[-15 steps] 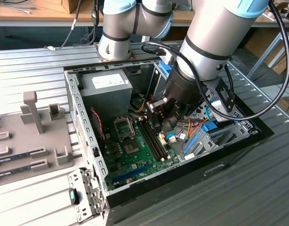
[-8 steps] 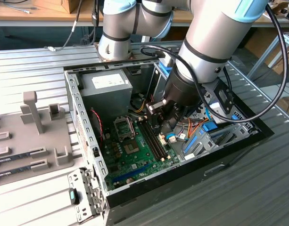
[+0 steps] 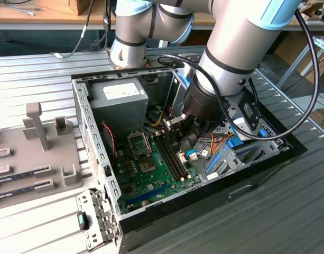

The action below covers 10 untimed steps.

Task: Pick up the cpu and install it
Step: 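Pick up the cpu and move it towards the insertion slot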

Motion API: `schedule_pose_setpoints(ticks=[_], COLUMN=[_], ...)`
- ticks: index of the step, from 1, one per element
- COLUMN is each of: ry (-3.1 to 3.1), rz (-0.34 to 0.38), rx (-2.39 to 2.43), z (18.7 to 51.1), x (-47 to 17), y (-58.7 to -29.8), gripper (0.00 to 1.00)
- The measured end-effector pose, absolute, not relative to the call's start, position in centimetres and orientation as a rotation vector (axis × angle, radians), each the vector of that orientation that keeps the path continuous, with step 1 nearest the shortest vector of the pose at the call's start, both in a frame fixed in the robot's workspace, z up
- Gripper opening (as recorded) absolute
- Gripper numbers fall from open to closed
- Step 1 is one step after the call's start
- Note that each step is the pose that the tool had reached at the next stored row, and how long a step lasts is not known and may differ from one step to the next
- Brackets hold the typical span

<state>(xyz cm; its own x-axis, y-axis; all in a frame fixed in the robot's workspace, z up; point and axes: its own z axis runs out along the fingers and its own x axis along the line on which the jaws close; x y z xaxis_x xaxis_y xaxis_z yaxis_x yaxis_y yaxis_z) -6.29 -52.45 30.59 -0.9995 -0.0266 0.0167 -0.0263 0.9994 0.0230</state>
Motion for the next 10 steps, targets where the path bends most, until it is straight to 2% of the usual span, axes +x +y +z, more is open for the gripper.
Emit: schedule_pose_setpoints(ticks=[10], ry=[-3.124], rz=[-0.035], rx=[0.041], z=[29.8], x=[-6.29], y=[-52.44], gripper=[0.47])
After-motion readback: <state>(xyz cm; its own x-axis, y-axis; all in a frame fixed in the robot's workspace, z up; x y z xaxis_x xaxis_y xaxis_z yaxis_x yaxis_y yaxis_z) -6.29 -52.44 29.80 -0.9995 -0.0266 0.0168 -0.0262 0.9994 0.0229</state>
